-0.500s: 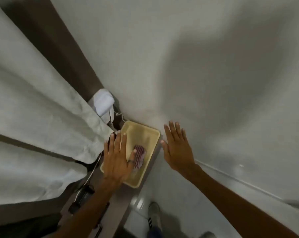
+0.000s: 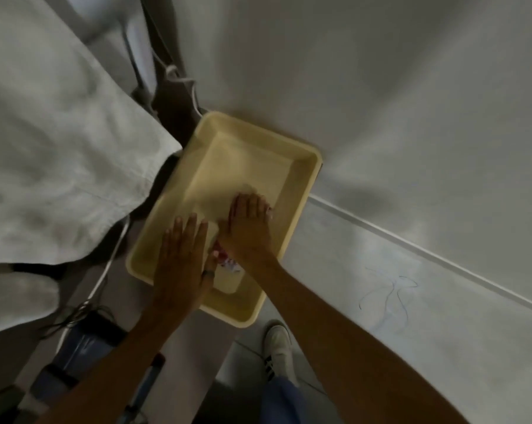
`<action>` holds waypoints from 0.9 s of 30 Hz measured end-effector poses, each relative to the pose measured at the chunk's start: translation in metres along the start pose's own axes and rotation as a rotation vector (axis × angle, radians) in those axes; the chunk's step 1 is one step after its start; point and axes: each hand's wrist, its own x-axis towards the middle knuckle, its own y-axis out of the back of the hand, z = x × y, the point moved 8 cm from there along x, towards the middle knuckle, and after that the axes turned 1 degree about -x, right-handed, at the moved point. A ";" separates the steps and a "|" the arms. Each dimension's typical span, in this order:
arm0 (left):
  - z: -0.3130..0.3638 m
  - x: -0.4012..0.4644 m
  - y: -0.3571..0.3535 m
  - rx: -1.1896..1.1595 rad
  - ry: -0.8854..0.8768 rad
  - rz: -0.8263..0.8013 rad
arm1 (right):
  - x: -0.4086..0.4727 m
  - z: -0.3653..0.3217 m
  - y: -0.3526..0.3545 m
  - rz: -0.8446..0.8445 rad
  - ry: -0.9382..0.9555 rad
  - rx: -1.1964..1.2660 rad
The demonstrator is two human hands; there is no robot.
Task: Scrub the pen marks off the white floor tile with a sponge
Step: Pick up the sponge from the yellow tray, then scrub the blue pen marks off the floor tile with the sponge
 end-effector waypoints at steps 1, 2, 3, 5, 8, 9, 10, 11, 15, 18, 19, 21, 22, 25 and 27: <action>-0.005 0.002 -0.008 0.003 0.011 0.016 | 0.007 0.004 -0.016 -0.002 -0.007 -0.038; -0.009 0.004 -0.015 0.000 0.017 0.023 | 0.012 0.006 -0.029 0.009 0.004 -0.071; -0.012 0.004 -0.020 -0.014 0.030 0.019 | 0.013 0.008 -0.039 0.024 0.018 -0.096; -0.016 0.002 -0.025 -0.037 0.052 0.012 | 0.014 0.011 -0.048 0.051 0.055 -0.139; -0.013 -0.003 -0.020 -0.066 0.087 0.022 | 0.017 0.008 -0.042 0.021 0.122 -0.208; -0.008 -0.004 -0.015 -0.074 0.097 0.038 | 0.017 0.006 -0.034 -0.001 0.138 -0.226; -0.001 -0.005 -0.009 -0.086 0.102 0.058 | 0.016 0.003 -0.024 -0.033 0.151 -0.221; 0.007 -0.005 -0.001 -0.097 0.100 0.089 | 0.012 0.000 -0.012 -0.064 0.166 -0.197; 0.055 -0.011 0.025 -0.120 0.064 0.246 | -0.037 -0.010 0.058 0.132 0.354 -0.016; 0.101 -0.026 0.022 -0.082 0.048 0.280 | -0.099 0.026 0.102 0.298 0.420 0.130; 0.117 -0.031 0.015 -0.073 0.033 0.275 | -0.118 0.046 0.108 0.298 0.408 0.132; 0.148 -0.042 -0.003 -0.067 -0.011 0.261 | -0.149 0.097 0.105 0.248 0.364 0.119; 0.163 -0.049 -0.014 -0.071 -0.032 0.251 | -0.163 0.126 0.099 0.226 0.335 0.108; 0.209 -0.073 -0.052 -0.043 -0.121 0.201 | -0.203 0.220 0.072 0.186 0.214 0.026; 0.239 -0.090 -0.086 0.029 -0.215 0.136 | -0.224 0.284 0.044 0.080 0.107 -0.037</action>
